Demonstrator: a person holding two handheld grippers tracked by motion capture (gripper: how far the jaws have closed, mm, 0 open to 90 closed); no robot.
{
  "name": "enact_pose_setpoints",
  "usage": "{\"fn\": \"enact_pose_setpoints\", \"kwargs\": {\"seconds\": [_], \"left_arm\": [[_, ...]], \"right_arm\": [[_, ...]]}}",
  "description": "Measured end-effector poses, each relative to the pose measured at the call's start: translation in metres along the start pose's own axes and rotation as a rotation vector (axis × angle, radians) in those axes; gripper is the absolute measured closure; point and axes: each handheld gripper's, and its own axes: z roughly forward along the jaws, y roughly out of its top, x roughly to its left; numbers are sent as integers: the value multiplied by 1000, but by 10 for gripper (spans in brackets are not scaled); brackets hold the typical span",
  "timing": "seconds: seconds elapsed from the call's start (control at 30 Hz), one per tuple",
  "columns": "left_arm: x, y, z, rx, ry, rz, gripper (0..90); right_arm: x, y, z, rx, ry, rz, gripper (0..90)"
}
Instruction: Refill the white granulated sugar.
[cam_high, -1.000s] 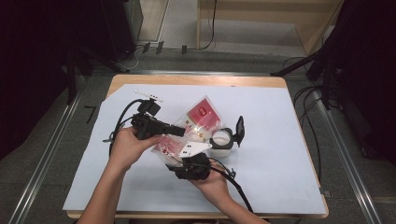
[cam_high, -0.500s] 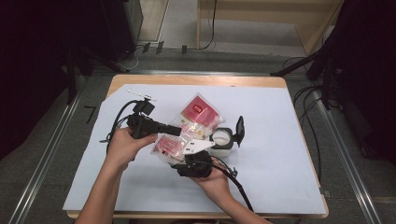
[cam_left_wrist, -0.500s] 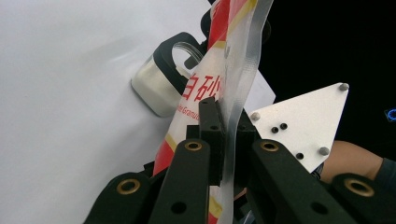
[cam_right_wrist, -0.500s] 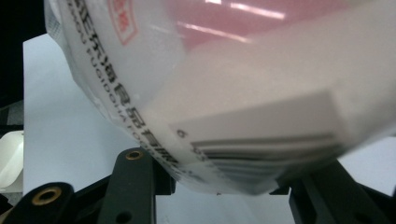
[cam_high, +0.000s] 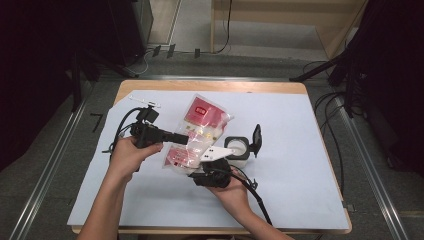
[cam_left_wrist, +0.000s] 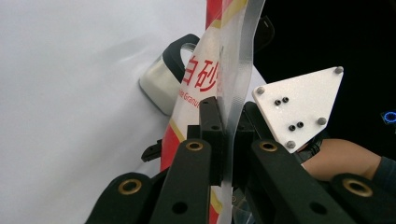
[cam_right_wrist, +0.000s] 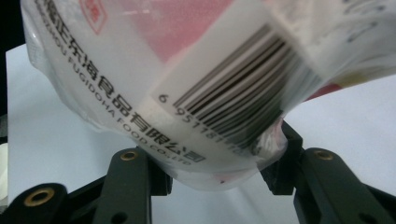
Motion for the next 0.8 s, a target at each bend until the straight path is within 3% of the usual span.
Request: {"fn": "enact_pose_setpoints", "kwargs": {"seconds": [0.4, 0.5, 0.63, 0.7, 0.8], "left_arm": [[1, -1, -4, 1, 9, 34, 900], [1, -3, -3, 12, 10, 62, 900], [1, -3, -4, 12, 12, 65, 900], [0, -3, -5, 0, 26, 55, 900], [-4, -2, -4, -13, 81, 89, 900]], "right_arm": [[-11, -2, -2, 6, -9, 73, 538], [-13, -3, -1, 10, -16, 72, 538], [-14, -4, -1, 12, -19, 72, 536], [-13, -4, -1, 17, -31, 62, 538], [-10, -3, -2, 13, -37, 43, 543]]}}
